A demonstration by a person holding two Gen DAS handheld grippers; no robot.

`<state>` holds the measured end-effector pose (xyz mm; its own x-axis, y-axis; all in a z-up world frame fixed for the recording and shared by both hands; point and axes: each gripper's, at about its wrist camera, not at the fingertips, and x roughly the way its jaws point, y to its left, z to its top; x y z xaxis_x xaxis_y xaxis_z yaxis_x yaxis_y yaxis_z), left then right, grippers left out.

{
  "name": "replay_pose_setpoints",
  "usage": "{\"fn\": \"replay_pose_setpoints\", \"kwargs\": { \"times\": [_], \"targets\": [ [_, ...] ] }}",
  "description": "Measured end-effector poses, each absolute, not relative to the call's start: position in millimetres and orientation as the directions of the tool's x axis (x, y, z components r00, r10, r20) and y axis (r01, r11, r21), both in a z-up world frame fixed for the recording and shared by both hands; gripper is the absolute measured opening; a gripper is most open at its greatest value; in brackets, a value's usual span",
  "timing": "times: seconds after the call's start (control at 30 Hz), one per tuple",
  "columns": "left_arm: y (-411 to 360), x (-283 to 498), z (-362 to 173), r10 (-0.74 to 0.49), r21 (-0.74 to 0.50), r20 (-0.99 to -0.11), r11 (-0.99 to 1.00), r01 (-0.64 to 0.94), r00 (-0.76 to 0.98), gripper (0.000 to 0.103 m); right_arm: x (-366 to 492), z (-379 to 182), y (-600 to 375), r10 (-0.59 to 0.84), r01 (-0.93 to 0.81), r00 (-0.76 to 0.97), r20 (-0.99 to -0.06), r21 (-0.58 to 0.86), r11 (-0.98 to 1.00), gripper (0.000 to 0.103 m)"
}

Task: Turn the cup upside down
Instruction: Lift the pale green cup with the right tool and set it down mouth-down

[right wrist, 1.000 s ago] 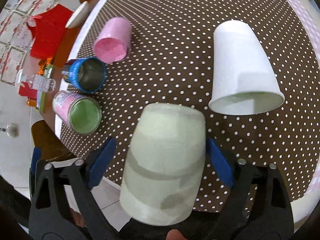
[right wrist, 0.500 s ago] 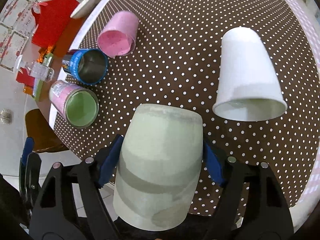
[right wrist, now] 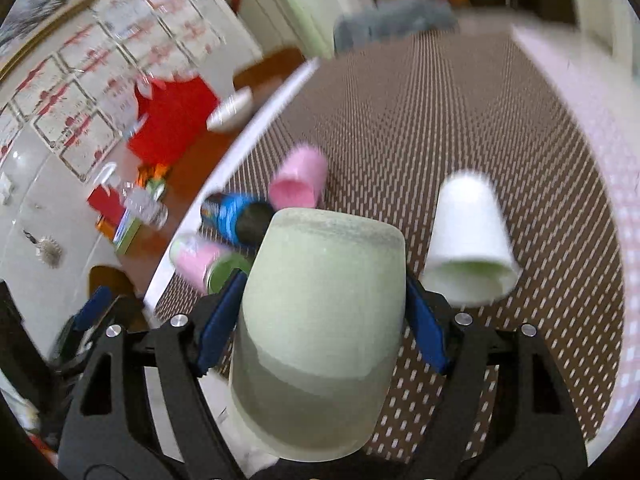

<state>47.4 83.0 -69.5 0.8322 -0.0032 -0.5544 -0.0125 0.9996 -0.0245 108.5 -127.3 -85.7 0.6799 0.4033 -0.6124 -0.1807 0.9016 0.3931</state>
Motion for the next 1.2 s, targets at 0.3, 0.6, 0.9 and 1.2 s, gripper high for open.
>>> {"fn": "replay_pose_setpoints", "kwargs": {
  "times": [0.3,0.6,0.9,1.2],
  "targets": [
    [78.1,44.8,-69.5,0.009,-0.014,-0.558,1.000,-0.021,0.830,0.092,84.0,-106.2,-81.2,0.174,-0.147,0.907,-0.384,0.097,0.984,0.075],
    [75.8,49.0,-72.1,0.013,-0.005,-0.570,1.000,-0.019,0.822,0.092,83.5,-137.6,-63.9,0.010,-0.036,0.934,-0.356,-0.067,0.997,0.075],
    [71.6,49.2,-74.2,0.012,0.001,-0.574,1.000,-0.014,0.819,0.092,67.1,-150.3,-60.4,-0.013,-0.034,0.945,-0.326,-0.139,0.990,0.076],
    [65.7,46.0,-71.8,0.010,0.007,-0.567,1.000,-0.007,0.824,0.092,54.6,-142.4,-65.7,0.043,-0.079,0.946,-0.320,-0.100,0.992,0.095]
  ]
}}
